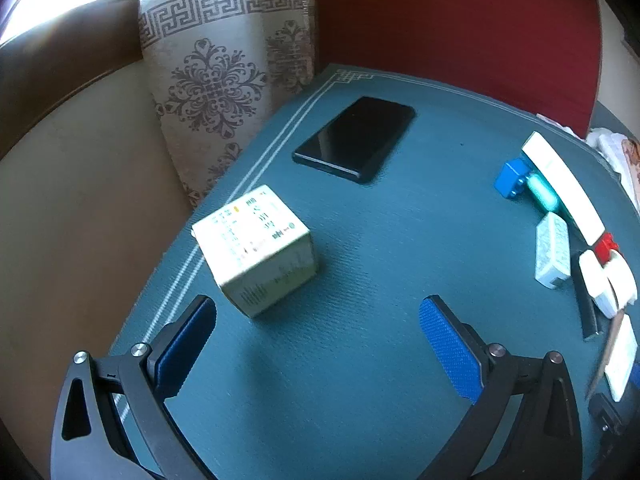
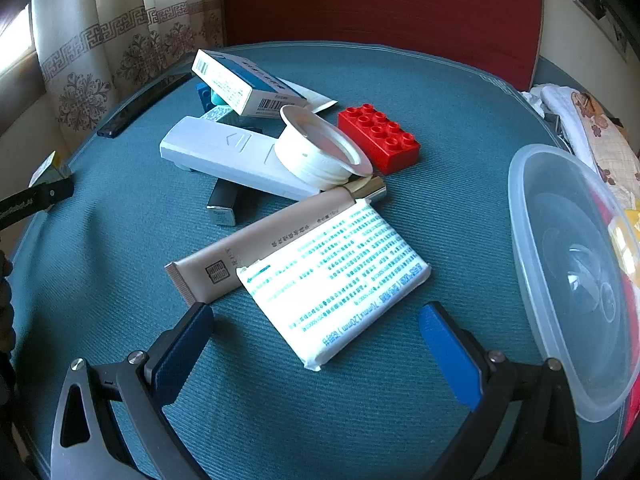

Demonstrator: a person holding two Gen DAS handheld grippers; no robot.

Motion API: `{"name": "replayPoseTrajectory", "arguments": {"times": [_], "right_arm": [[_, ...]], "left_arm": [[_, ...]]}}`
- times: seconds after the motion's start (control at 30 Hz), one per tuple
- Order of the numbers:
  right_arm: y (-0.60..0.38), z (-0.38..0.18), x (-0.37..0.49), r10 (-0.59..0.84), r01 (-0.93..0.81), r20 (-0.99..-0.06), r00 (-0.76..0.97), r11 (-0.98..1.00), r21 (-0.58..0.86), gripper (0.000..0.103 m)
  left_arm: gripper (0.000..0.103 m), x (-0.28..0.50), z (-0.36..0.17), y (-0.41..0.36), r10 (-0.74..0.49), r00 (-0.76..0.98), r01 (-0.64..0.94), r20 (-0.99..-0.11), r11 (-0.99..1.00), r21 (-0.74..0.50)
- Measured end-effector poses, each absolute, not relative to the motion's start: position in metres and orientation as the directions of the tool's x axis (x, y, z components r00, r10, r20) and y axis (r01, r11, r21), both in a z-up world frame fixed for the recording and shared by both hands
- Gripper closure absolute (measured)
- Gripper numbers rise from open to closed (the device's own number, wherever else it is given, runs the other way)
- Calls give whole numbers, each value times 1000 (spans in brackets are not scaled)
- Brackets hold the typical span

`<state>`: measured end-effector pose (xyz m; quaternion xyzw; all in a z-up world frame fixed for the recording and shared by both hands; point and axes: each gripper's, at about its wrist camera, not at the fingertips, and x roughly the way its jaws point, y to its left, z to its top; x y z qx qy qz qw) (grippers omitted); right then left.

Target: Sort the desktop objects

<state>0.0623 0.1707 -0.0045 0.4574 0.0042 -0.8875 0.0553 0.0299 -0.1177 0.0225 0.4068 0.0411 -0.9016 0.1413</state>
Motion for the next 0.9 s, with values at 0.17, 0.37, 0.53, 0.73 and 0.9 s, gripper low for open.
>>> {"name": "replayPoseTrajectory", "arguments": {"times": [0.17, 0.37, 0.53, 0.73, 0.9], "right_arm": [[168, -4, 61, -81, 101, -815, -574, -995, 27, 0], [173, -1, 60, -76, 106, -817, -572, -994, 18, 0], [178, -1, 62, -85, 118, -814, -575, -993, 20, 0], [177, -1, 62, -87, 117, -817, -570, -993, 24, 0], [182, 1, 61, -107, 101, -809, -578, -993, 59, 0]], "left_arm": [[0, 22, 22, -126, -228, -625, 301, -747, -953, 39], [0, 14, 19, -132, -230, -616, 305, -753, -952, 41], [0, 8, 15, -137, -229, -610, 310, -759, -950, 38], [1, 0, 10, -147, -211, -609, 319, -765, -948, 8], [22, -2, 7, -151, -184, -615, 298, -767, -954, -10]]}}
